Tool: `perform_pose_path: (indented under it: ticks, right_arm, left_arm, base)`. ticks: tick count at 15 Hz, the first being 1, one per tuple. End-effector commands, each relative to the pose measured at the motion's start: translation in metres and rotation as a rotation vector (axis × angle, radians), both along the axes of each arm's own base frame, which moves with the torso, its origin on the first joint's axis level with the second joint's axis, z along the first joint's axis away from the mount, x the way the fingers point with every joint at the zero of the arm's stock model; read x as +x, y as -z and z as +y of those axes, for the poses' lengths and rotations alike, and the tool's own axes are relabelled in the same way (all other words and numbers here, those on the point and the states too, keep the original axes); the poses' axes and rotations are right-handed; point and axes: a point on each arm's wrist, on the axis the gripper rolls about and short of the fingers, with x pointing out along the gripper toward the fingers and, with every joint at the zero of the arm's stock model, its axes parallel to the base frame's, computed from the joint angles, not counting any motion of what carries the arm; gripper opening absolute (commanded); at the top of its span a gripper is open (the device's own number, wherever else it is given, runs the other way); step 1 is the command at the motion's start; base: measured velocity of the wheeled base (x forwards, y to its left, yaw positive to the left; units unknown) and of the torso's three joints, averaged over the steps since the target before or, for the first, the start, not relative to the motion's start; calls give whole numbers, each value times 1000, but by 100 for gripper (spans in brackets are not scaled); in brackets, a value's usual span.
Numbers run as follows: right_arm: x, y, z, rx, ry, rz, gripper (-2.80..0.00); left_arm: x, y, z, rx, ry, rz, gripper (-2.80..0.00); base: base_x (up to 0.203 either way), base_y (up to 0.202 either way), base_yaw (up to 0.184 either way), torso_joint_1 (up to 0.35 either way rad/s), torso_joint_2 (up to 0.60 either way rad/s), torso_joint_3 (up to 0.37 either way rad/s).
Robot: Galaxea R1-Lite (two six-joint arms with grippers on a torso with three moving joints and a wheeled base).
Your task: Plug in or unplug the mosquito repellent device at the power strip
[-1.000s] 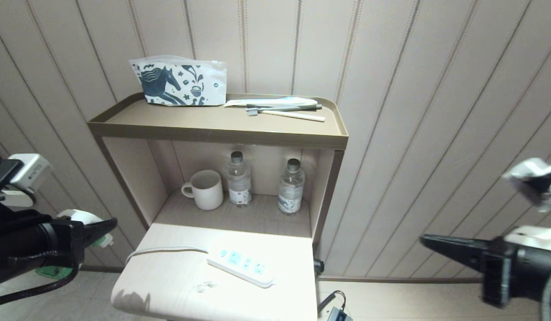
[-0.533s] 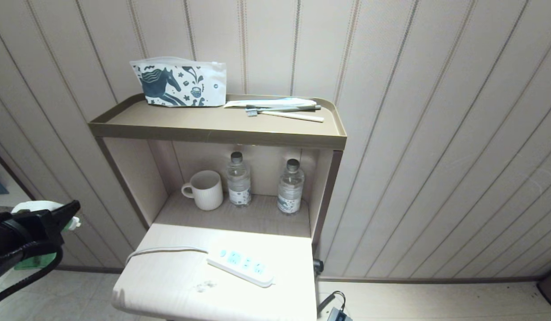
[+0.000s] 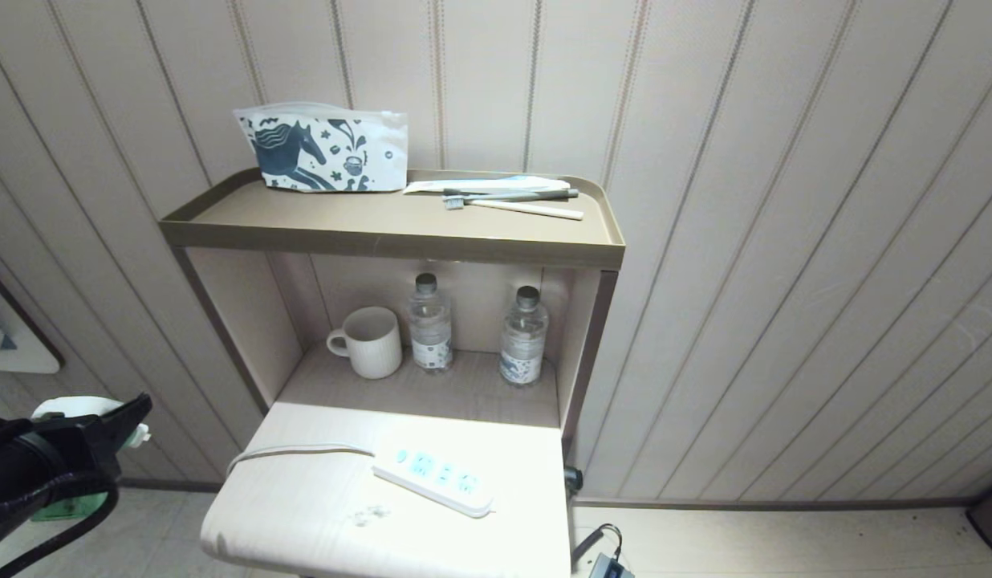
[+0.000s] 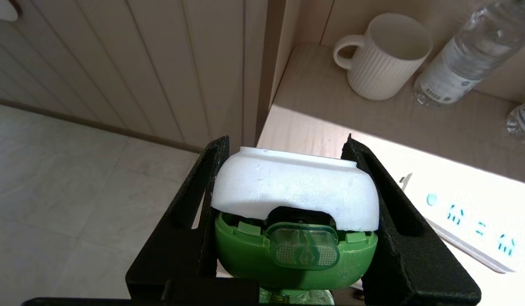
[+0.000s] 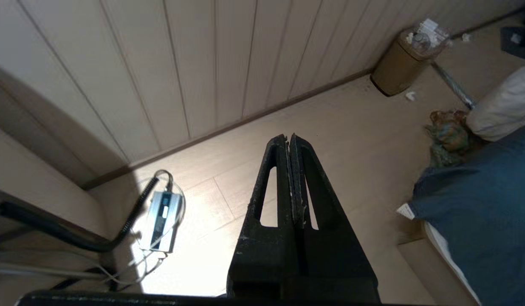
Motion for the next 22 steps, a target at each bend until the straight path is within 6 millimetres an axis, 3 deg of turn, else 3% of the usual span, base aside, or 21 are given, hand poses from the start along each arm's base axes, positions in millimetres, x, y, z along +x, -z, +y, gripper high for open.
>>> perform_pose_path:
  ticks: [1,3,6,7,10,13,18,22]
  right_arm:
    - [-1,19,1,-17,-1,5,-280]
    - [-8,38,4,-67,-196,-105,-280]
    - [0,59,12,-128,-588,-169,-280]
    - [3,65,12,-133,-630,-161,-280]
    - [5,66,12,-87,-606,-200,-280]
    - [5,66,12,-88,-606,-203,-280]
    - [5,66,12,-88,-605,-204,-280]
    - [5,66,12,-88,-606,-203,-280]
  left_arm:
    - [1,6,-1,2,10,26,-280]
    - [0,8,-2,-6,50,36,-280]
    - [-3,6,-8,6,128,24,-280]
    - [-3,5,-10,14,151,17,-280]
    - [-3,0,-27,57,278,-49,-280]
    - [-4,0,-28,56,293,-91,-280]
    - [-14,20,-30,112,354,-71,-280]
    - [-14,16,-30,143,261,-88,-280]
  base:
    - [0,0,0,0,0,0]
    - [0,0,0,0,0,0]
    - [0,0,0,0,0,0]
    - [0,0,0,0,0,0]
    - [0,0,0,0,0,0]
    - [0,0,0,0,0,0]
    - [0,0,0,0,0,0]
    - [0,0,0,0,0,0]
